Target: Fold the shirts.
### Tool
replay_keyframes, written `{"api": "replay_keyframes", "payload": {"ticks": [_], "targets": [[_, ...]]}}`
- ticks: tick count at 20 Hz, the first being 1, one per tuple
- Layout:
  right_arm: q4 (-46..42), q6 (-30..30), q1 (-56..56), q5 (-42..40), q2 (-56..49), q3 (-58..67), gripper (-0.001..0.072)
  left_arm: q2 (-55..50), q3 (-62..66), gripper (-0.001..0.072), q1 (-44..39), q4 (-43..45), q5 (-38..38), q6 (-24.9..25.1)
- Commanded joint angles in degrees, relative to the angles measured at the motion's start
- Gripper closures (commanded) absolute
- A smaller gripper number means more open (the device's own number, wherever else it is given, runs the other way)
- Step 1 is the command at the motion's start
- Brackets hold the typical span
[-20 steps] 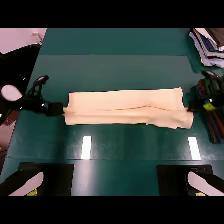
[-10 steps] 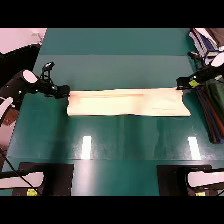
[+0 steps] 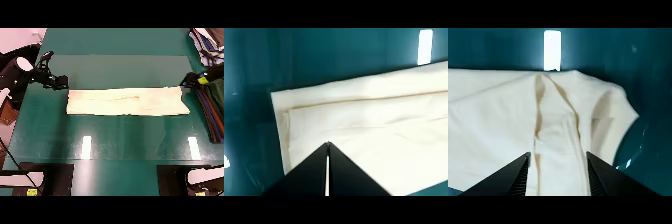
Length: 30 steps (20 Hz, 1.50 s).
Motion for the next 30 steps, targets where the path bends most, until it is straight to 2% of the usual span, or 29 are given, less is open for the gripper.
{"api": "replay_keyframes", "payload": {"ticks": [1,2,3,5,8,12,13,14,15,17,18,20,23,27,30], "targets": [[2.05,-1.40,-7.69,2.49,2.54,-7.10,0.0170,-0.02,2.08,0.0684,-0.11,-2.45,-6.12,0.04],[3.08,-1.40,-9.79,2.86,2.14,-9.18,0.0126,-0.04,2.08,0.0684,-0.11,-3.93,-6.56,-0.02],[5.31,-1.79,-11.89,3.04,1.38,-11.17,0.0117,-0.04,2.08,0.0683,-0.33,-5.44,-6.82,-0.02],[11.23,-5.05,-14.47,2.47,-1.14,-14.38,0.0119,-0.04,2.08,0.0684,-1.97,-6.19,-6.45,-0.04],[15.08,-6.95,-13.99,-0.11,-3.93,-16.72,0.0119,-0.11,2.08,0.0684,-6.45,-6.19,-4.83,-0.11],[18.29,-8.61,-9.77,0.50,-7.17,-15.10,0.0123,-0.17,2.03,0.0684,-11.58,-6.19,-0.17,-3.72],[18.27,-8.61,-8.22,1.38,-7.93,-14.12,0.0167,-0.17,2.01,0.0685,-12.79,-6.16,1.22,-3.76],[18.05,-8.85,-6.99,2.03,-8.52,-13.03,0.0244,-0.24,2.01,0.0685,-14.10,-6.16,3.06,-4.26],[17.70,-8.92,-5.86,2.05,-8.83,-11.93,0.0354,-0.50,2.03,0.0685,-15.39,-6.21,5.16,-5.27],[17.77,-9.81,-4.55,2.47,-8.41,-9.97,0.0668,-1.75,2.12,0.0685,-18.05,-6.25,8.87,-7.04],[17.79,-10.12,-4.22,2.99,-7.78,-8.85,0.0691,-2.99,2.54,0.0685,-19.45,-6.25,9.68,-7.74],[18.53,-9.84,-4.15,4.46,-5.29,-6.40,0.0691,-6.38,4.55,0.0686,-22.21,-6.25,9.94,-7.74],[22.36,-6.25,-3.10,4.96,1.20,-3.45,0.0692,-13.35,9.90,0.0686,-26.29,-7.08,10.34,-7.74],[25.90,-3.89,3.19,5.25,8.04,1.60,0.0693,-22.18,18.71,0.0685,-31.28,-9.84,10.12,-7.76],[25.90,-2.05,10.01,5.16,9.33,7.41,0.0693,-26.36,22.12,0.0686,-33.77,-10.19,10.01,-8.11]]}}
